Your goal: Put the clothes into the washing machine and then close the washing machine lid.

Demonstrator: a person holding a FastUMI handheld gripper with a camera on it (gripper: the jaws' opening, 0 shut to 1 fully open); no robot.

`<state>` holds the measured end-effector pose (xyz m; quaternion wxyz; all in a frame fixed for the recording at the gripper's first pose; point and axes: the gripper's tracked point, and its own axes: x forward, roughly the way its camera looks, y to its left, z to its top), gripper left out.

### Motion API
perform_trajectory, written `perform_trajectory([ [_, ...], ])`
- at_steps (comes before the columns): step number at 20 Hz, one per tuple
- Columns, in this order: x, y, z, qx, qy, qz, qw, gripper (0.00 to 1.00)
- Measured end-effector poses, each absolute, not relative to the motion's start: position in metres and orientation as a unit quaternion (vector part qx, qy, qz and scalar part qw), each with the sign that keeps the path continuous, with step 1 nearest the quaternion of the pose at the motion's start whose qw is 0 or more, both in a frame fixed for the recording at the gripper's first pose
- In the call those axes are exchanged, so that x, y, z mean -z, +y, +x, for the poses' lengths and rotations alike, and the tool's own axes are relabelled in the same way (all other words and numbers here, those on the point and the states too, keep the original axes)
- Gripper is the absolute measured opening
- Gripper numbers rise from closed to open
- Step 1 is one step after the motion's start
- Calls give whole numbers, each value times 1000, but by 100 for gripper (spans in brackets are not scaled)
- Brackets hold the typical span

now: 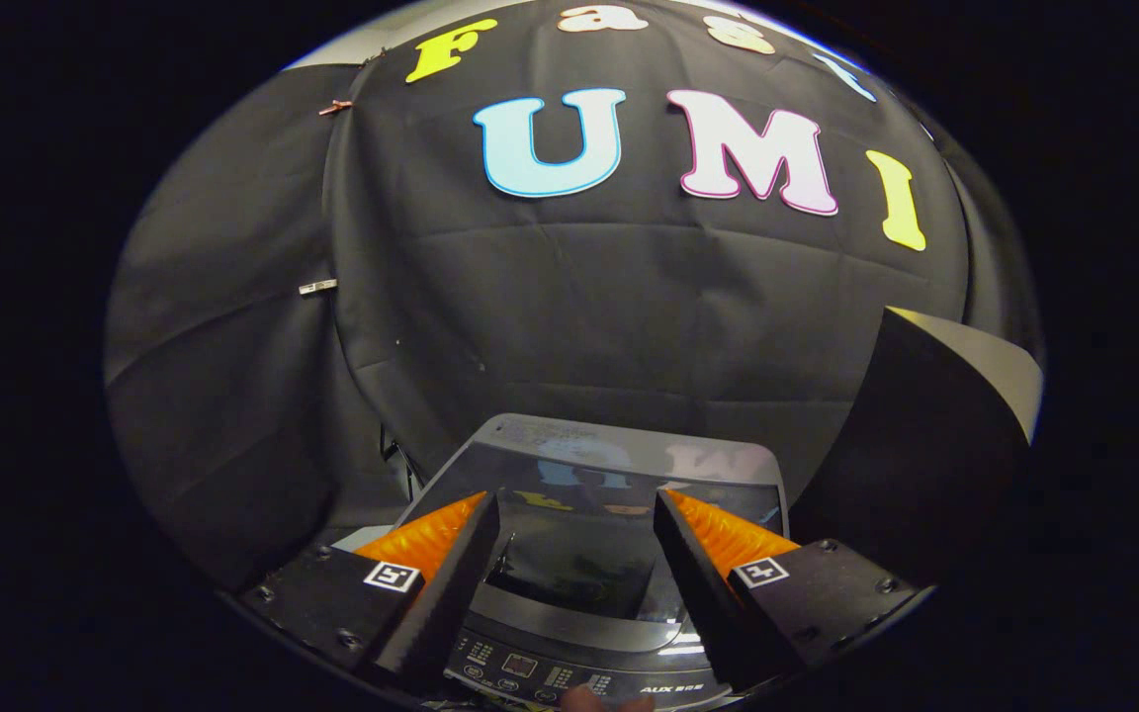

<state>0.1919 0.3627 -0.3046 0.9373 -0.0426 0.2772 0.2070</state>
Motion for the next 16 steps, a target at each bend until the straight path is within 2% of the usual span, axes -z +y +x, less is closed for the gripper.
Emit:
perform_trajectory([
  [16,207,341,170,-203,137,-48,968,99],
])
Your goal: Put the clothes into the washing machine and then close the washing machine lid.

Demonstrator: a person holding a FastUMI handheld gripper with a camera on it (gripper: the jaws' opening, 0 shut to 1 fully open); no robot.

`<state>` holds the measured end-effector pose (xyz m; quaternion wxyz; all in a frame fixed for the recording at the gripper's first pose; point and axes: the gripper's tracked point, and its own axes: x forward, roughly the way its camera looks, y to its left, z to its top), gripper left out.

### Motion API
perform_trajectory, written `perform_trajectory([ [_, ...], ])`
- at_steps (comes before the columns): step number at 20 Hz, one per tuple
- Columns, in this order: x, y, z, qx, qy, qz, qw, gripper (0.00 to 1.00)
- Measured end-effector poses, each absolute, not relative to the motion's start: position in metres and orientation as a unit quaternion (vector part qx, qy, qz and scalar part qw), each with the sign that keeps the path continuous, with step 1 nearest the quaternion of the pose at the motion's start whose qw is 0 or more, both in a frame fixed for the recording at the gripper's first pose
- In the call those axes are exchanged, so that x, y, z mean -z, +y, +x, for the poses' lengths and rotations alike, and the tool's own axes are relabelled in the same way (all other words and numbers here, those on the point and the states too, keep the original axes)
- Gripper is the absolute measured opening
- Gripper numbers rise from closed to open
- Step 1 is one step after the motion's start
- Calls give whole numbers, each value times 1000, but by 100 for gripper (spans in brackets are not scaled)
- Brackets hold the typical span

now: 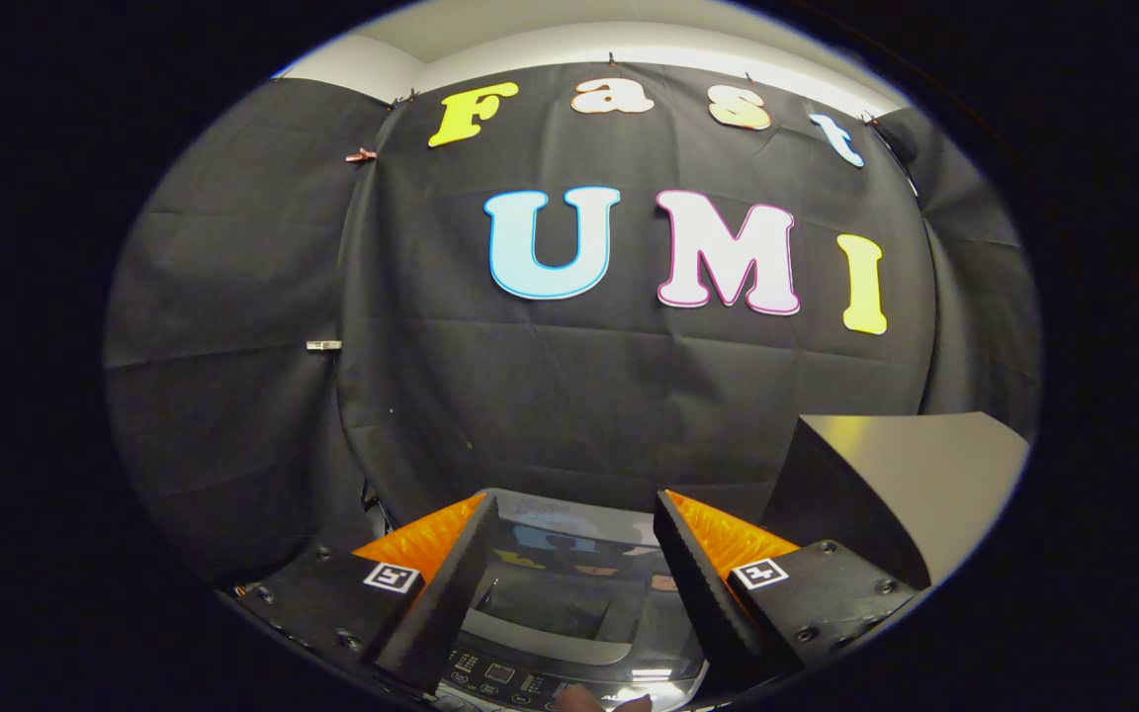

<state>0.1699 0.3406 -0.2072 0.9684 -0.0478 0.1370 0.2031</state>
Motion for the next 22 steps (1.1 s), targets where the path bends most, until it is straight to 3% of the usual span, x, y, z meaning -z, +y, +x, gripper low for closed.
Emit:
perform_trajectory([
  [9,151,315,158,-206,112,-46,971,99],
  [22,71,216,142,-137,62,-29,988,99],
])
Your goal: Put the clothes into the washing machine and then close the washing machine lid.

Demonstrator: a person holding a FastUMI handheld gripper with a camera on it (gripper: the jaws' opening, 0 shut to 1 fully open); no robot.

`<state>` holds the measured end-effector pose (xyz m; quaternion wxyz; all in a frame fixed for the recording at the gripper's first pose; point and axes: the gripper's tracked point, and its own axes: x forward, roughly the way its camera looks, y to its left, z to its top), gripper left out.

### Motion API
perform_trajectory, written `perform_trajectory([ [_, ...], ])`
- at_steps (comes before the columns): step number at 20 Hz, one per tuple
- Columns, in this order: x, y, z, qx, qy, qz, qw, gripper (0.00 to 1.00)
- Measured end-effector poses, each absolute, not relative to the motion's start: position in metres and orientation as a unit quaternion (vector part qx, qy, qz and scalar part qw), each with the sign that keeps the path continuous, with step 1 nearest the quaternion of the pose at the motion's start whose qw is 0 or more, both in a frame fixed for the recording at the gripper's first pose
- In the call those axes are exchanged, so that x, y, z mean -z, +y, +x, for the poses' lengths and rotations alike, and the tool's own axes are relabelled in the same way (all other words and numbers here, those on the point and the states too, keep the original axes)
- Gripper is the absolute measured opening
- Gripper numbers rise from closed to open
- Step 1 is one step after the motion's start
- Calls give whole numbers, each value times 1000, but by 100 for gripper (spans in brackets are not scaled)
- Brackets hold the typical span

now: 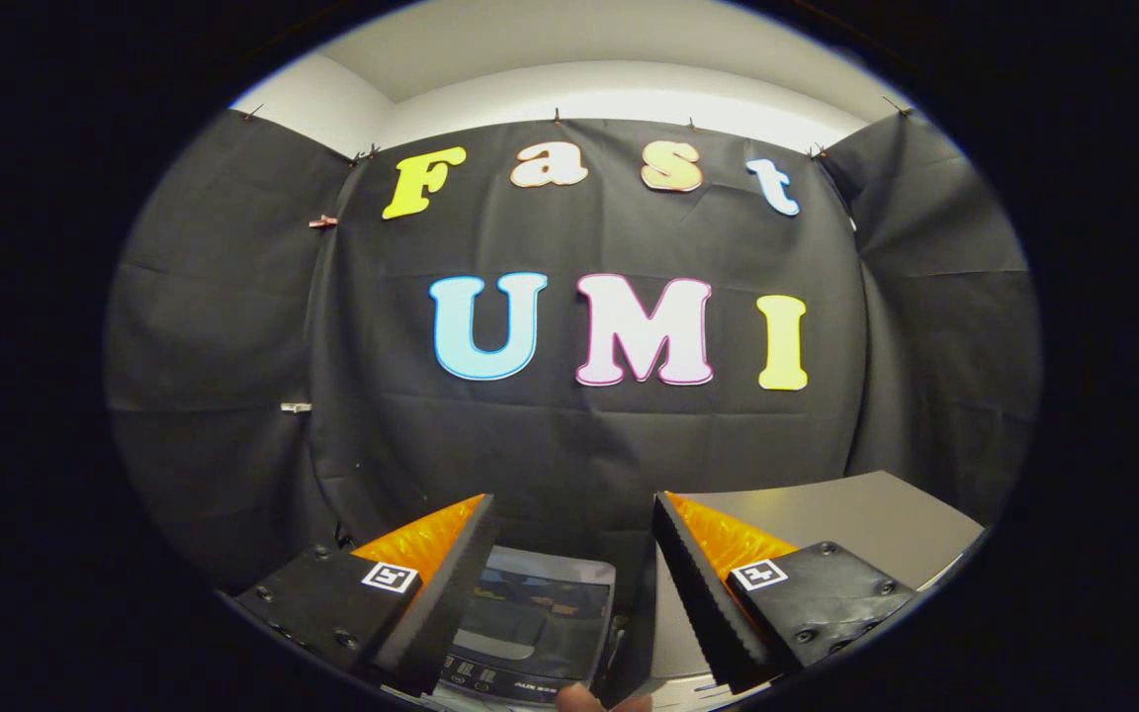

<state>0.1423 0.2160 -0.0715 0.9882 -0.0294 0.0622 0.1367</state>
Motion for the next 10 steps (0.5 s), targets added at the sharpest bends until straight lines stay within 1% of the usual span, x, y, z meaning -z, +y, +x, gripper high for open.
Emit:
perform_trajectory([
  [6,50,174,126,-105,46,-23,993,99],
  [10,47,166,112,-102,45,-26,993,99],
])
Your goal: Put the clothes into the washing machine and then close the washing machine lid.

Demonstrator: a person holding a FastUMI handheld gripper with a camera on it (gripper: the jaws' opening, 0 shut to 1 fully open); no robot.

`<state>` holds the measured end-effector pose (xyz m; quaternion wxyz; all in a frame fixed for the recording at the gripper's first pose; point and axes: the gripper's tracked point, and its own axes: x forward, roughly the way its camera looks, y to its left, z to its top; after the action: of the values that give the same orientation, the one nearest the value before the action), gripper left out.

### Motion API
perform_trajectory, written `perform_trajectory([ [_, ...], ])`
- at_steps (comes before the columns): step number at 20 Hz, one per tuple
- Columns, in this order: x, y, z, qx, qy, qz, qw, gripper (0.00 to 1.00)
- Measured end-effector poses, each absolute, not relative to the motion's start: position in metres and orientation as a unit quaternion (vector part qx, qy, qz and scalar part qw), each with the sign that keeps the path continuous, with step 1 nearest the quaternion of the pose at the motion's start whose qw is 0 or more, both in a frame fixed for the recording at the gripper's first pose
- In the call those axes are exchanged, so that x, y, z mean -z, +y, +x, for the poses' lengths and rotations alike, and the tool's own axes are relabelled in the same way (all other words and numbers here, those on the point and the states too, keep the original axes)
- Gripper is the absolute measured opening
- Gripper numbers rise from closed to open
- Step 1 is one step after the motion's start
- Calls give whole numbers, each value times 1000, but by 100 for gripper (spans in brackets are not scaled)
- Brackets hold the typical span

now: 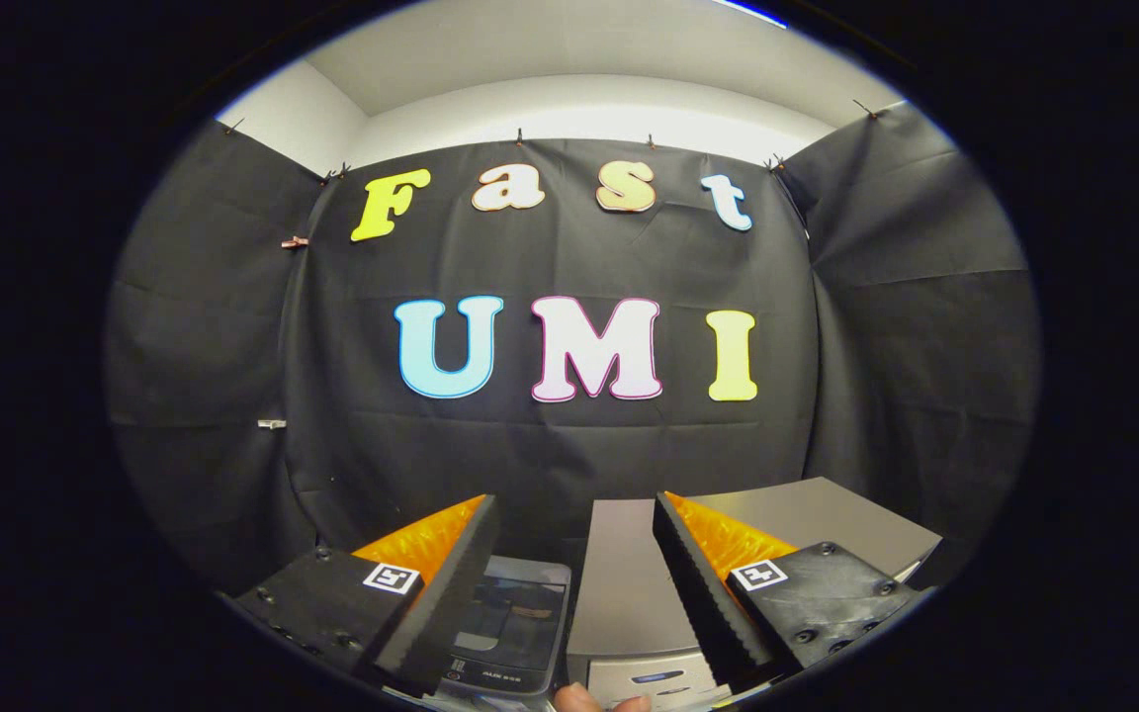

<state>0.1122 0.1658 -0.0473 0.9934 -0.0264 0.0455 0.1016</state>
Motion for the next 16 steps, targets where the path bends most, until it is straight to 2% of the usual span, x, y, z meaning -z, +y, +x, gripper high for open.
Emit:
perform_trajectory([
  [16,29,121,84,-58,34,-35,997,99],
])
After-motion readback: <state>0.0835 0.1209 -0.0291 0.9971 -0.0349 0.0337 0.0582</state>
